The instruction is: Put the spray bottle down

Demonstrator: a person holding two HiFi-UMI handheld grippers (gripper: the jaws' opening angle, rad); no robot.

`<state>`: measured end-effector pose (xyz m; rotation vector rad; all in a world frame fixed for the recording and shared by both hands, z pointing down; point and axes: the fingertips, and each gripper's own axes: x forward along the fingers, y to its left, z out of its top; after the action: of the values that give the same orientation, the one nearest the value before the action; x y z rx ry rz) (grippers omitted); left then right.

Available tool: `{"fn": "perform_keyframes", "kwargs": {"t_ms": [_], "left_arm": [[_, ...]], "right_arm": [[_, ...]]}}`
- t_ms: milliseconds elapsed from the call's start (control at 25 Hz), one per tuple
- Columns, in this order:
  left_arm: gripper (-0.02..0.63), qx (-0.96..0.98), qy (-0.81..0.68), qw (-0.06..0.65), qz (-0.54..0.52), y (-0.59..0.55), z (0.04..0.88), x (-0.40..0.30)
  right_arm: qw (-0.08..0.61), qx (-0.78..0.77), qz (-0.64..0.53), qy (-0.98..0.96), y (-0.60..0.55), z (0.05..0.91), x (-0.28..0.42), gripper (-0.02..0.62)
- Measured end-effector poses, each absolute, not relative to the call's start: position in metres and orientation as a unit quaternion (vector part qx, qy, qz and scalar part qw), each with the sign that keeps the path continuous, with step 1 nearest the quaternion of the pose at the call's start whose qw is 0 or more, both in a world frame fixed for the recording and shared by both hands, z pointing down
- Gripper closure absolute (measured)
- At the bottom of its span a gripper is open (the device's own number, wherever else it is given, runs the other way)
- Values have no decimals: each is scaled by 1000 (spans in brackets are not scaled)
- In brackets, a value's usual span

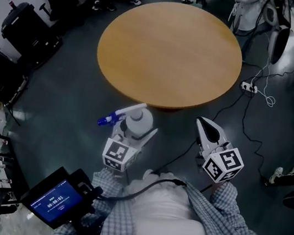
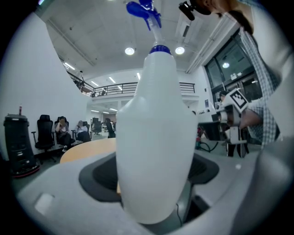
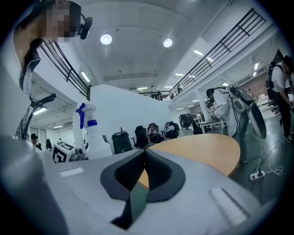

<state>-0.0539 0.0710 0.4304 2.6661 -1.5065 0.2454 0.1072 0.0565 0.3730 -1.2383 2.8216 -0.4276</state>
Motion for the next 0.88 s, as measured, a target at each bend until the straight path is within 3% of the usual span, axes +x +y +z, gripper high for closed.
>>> {"fn": "perform_keyframes", "kwargs": {"t_ms": [880], "left_arm": [[193,881,-467,14,69,-11,422,-15]], "right_arm": [[13,-412,-116,903,12,385,136,592]]}}
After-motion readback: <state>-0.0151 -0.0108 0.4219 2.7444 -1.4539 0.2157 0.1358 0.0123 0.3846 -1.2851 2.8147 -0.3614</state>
